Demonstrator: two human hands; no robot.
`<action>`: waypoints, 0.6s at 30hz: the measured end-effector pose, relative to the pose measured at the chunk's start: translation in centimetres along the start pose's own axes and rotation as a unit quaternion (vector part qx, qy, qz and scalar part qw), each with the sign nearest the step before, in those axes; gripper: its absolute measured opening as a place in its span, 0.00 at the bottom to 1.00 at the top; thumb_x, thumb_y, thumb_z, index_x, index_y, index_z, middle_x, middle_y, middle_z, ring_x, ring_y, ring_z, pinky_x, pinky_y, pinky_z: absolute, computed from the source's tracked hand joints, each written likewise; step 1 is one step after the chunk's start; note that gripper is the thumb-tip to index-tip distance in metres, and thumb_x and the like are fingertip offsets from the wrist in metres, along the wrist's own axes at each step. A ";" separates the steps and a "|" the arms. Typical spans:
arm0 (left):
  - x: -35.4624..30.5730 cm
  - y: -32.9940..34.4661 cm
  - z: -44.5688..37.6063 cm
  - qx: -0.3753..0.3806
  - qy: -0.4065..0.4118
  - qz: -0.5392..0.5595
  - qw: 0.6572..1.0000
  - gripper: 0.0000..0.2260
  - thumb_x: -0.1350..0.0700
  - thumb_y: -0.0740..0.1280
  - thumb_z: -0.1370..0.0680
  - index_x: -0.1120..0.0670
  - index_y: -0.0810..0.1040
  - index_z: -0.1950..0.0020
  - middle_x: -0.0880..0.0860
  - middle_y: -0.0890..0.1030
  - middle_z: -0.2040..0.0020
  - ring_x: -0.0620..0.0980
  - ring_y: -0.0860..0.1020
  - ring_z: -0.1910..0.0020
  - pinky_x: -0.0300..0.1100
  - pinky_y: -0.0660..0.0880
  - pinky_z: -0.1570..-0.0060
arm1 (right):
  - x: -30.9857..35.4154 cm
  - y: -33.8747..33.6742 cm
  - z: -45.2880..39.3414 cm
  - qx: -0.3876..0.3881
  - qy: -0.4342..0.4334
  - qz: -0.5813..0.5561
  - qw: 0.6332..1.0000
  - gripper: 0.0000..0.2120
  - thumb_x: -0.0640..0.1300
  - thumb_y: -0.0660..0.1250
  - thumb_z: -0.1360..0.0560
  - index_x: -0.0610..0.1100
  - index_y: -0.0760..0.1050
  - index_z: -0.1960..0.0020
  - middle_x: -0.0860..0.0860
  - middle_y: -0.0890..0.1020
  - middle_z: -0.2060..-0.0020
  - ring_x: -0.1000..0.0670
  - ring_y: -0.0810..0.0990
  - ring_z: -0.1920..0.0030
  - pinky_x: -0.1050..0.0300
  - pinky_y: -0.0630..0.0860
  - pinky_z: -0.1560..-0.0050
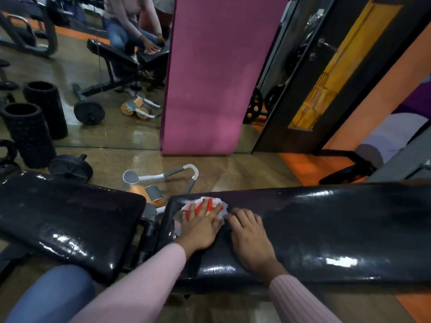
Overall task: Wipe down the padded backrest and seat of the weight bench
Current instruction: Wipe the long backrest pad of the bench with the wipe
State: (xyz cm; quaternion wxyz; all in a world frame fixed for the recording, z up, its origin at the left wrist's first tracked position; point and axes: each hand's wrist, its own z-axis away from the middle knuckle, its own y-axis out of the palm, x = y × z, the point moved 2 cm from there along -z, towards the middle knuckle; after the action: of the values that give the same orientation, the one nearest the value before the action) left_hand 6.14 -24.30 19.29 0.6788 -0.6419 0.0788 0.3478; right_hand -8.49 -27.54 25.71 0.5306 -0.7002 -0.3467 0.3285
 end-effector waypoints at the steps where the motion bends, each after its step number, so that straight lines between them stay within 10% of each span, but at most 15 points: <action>1: 0.7 -0.4 -1.2 0.008 -0.011 0.011 1.000 0.22 0.40 0.45 0.19 0.34 0.45 0.25 0.46 0.41 0.22 0.58 0.40 0.24 0.59 0.41 0.28 | 0.0 0.0 0.0 0.003 0.004 -0.001 1.000 0.17 0.45 0.57 0.26 0.50 0.69 0.37 0.51 0.74 0.41 0.48 0.72 0.41 0.51 0.69 0.42; 6: 6.5 -0.9 -2.5 0.010 -0.096 0.045 0.994 0.23 0.38 0.43 0.20 0.35 0.45 0.25 0.48 0.42 0.21 0.56 0.41 0.24 0.58 0.44 0.27 | 0.0 0.5 -0.1 0.009 0.013 -0.005 1.000 0.20 0.45 0.55 0.26 0.50 0.68 0.35 0.51 0.73 0.39 0.47 0.73 0.40 0.48 0.73 0.41; 18: 2.3 -0.2 -2.5 0.011 -0.020 0.024 0.999 0.22 0.40 0.45 0.19 0.33 0.46 0.25 0.47 0.43 0.21 0.59 0.42 0.24 0.59 0.41 0.28 | 0.1 0.1 -0.2 0.007 0.011 -0.006 1.000 0.18 0.44 0.55 0.26 0.47 0.70 0.37 0.49 0.74 0.41 0.45 0.72 0.41 0.47 0.71 0.43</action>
State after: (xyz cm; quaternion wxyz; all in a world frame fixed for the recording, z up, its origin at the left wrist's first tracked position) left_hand 8.84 -25.70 17.75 0.6787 -0.6252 0.0849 0.3757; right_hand -8.27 -27.52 25.63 0.5416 -0.6980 -0.3422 0.3200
